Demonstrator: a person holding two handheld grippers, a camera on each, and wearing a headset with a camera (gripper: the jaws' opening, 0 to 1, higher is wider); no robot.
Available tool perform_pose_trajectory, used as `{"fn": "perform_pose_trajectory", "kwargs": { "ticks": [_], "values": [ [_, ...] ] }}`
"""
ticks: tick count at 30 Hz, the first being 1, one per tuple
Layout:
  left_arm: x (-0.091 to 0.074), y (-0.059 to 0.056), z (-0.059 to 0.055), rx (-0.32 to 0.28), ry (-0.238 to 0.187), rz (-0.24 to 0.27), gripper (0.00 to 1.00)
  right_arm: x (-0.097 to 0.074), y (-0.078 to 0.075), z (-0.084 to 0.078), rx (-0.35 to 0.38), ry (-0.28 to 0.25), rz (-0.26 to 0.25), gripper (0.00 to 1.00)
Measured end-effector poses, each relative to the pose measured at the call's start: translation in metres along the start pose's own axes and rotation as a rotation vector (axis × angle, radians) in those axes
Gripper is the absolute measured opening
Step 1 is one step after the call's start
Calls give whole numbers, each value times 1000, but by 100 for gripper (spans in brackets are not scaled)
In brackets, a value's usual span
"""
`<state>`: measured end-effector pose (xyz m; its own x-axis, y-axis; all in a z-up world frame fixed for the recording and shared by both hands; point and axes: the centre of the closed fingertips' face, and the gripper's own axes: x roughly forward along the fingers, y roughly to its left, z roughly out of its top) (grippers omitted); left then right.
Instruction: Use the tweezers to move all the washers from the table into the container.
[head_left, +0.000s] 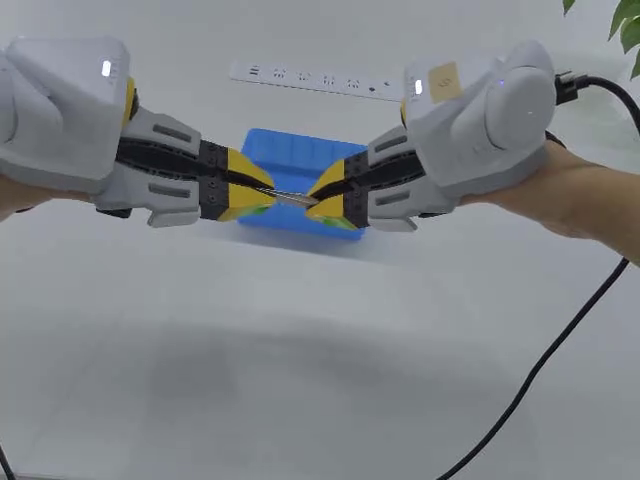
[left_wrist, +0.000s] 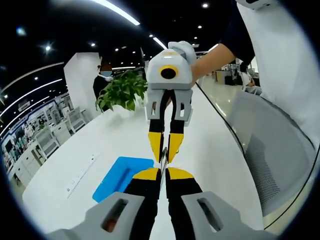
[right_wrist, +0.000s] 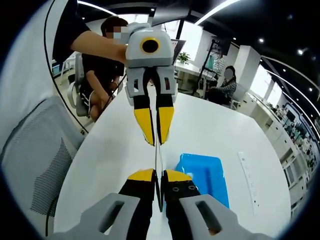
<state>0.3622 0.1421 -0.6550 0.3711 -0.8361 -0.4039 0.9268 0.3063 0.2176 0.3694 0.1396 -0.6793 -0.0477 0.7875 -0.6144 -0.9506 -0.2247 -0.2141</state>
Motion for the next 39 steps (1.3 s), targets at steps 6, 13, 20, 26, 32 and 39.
{"fn": "perform_pose_trajectory", "kwargs": {
  "ticks": [6,13,20,26,32,39],
  "values": [
    [3,-2,-13,27,74,-15,8,2,1,0,1,1,6,7],
    [6,-5,-28,47,129,-21,6,6,3,-3,8,0,11,7],
    [22,-11,-58,27,183,-43,6,14,10,-12,51,-15,23,7],
    [44,-13,-82,4,222,-55,6,29,12,-45,85,32,19,7],
    [61,-11,-108,-41,275,-75,6,45,13,-77,90,99,17,8],
    [66,-12,-121,-83,307,-101,6,56,14,-94,104,140,32,8]
  ]
}}
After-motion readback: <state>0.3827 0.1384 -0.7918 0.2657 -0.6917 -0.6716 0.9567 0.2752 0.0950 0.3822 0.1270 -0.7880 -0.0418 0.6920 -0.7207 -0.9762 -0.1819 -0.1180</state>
